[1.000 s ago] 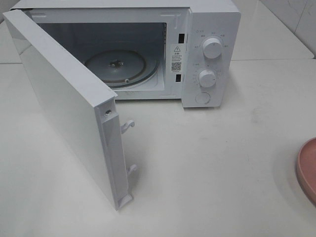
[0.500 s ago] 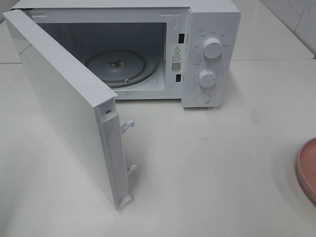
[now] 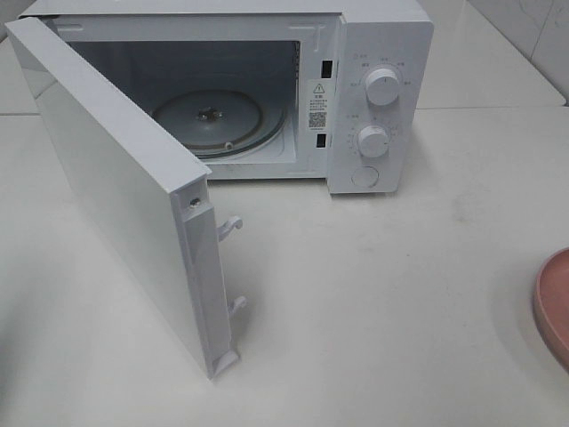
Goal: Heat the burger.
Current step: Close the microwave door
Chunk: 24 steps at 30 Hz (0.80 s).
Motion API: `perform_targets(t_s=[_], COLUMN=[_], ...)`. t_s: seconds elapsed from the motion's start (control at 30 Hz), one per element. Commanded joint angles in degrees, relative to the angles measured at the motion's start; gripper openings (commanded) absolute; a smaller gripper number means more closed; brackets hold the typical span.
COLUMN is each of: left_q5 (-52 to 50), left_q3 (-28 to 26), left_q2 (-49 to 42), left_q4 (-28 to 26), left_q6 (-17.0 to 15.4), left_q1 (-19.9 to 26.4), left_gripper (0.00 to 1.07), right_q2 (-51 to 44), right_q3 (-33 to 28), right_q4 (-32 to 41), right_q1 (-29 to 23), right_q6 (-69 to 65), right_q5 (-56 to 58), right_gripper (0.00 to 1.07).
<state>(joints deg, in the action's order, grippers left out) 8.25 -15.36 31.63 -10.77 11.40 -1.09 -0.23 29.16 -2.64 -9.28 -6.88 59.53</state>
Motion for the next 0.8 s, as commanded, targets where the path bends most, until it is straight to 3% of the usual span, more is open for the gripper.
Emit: perform_targets(t_s=[0.03, 0.3, 0.43, 0.57, 0.8], left_q5=[-8.77, -21.94, -27.44, -30.54, -43.6], left_q3=[1.78, 2.86, 2.86, 2.86, 2.86], left_q2=[1.89, 11.29, 18.51, 22.8, 33.0], left_q4=[-0.74, 0.4, 4.93, 5.33, 8.08], left_q6=[0.57, 0.06, 0.06, -0.11, -6.53], left_q1=[0.0, -1.55, -6.07, -8.71, -14.78], left_gripper=[0.0, 0.0, 0.0, 0.0, 0.0], right_q2=[-1.49, -1.49, -1.49, -1.49, -1.49], right_q3=[-0.11, -0.11, -0.11, -0.11, -0.11], right_q4=[0.23, 0.23, 0.23, 0.23, 0.23], right_q1=[0.4, 0.4, 0.4, 0.4, 0.4], right_q6=[0.34, 0.34, 0.34, 0.34, 0.34], right_q5=[-0.06, -0.06, -0.06, -0.06, -0.06], right_gripper=[0.76, 0.76, 0.76, 0.76, 0.76])
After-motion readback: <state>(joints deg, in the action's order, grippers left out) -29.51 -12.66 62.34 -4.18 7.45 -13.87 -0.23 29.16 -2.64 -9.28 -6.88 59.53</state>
